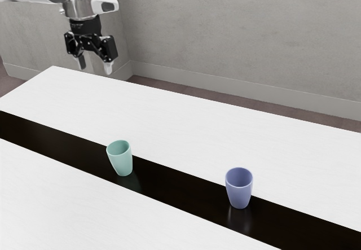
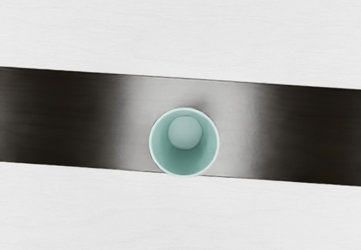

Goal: Place the left cup onto the right cup

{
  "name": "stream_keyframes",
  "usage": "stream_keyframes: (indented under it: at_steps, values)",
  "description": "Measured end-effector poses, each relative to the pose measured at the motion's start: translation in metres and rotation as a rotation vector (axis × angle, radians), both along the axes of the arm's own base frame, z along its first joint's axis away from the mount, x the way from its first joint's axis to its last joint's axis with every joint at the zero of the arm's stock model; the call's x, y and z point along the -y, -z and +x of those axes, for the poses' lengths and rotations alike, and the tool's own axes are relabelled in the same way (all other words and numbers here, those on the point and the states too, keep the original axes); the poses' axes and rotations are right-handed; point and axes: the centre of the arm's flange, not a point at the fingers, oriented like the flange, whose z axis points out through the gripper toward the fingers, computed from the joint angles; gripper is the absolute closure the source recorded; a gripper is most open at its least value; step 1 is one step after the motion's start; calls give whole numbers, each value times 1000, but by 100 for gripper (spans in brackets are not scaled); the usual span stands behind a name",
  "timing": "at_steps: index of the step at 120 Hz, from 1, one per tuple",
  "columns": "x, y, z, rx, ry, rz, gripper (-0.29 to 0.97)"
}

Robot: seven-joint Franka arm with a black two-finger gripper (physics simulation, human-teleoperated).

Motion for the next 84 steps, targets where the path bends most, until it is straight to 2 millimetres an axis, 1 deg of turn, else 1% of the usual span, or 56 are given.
stream_keyframes:
  at_steps: [28, 46, 84]
  values:
    - [0, 28, 10, -21, 5, 5, 2]
    - [-1, 52, 11, -34, 5, 4, 2]
    - [-4, 92, 12, -42, 4, 3, 2]
